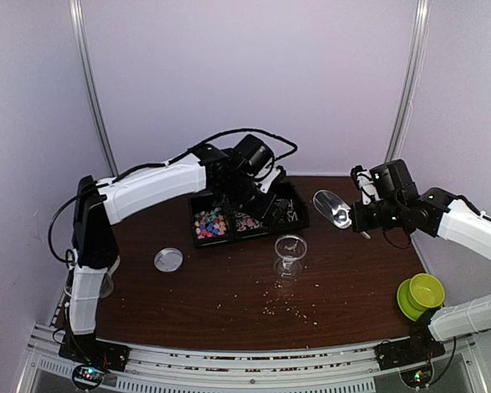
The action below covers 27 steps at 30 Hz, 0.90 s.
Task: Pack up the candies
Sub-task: Pass from the right arm to the left
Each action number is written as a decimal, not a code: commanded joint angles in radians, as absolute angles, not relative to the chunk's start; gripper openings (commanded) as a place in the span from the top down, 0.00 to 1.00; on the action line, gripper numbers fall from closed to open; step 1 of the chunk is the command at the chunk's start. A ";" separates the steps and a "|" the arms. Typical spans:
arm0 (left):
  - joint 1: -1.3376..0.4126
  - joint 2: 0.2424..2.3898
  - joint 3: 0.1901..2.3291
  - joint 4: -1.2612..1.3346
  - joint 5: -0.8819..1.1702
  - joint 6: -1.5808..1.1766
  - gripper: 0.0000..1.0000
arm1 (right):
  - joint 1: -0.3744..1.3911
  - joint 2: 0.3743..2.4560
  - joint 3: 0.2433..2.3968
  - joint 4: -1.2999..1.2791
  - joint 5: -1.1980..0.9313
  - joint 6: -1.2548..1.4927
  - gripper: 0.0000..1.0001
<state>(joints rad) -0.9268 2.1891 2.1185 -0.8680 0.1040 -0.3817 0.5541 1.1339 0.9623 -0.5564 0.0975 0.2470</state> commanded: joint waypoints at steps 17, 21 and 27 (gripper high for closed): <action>-0.914 1.648 1.688 -0.654 0.257 -0.263 0.02 | 0.847 1.301 1.184 -0.530 0.120 0.158 1.00; -0.914 1.641 1.652 -0.630 0.265 -0.282 0.05 | 0.894 1.315 1.201 -0.508 0.126 0.149 1.00; -0.914 1.642 1.616 -0.605 0.271 -0.298 0.14 | 0.952 1.324 1.216 -0.504 0.163 0.122 1.00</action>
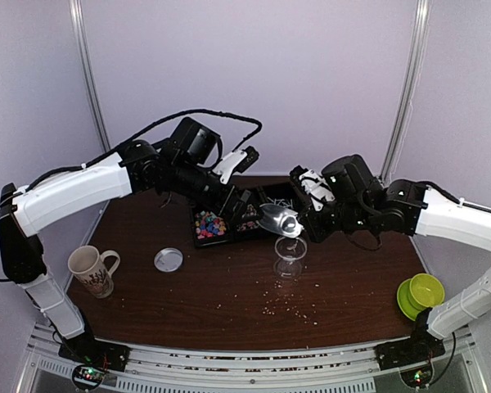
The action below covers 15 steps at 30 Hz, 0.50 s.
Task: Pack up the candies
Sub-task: Pass from the right arm to the left
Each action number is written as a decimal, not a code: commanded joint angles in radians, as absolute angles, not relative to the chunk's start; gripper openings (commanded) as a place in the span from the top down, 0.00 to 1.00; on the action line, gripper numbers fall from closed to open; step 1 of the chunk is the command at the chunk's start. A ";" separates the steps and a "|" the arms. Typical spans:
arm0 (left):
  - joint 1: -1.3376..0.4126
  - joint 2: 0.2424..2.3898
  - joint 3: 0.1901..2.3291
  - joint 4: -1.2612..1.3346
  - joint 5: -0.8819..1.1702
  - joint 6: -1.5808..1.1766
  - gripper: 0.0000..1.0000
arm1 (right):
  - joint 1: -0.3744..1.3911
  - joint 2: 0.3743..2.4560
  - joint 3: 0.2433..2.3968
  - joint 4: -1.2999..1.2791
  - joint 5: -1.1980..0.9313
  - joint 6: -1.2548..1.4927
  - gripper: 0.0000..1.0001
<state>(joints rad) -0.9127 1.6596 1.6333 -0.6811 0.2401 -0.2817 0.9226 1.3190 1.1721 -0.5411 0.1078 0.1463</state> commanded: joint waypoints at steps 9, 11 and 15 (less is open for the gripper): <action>-0.914 1.660 1.588 -0.553 0.325 -0.327 0.44 | 0.986 1.351 1.229 -0.501 0.217 0.139 1.00; -0.914 1.658 1.582 -0.545 0.340 -0.332 0.53 | 0.990 1.357 1.235 -0.505 0.232 0.142 1.00; -0.913 1.657 1.574 -0.539 0.359 -0.336 0.59 | 0.991 1.360 1.241 -0.501 0.253 0.150 1.00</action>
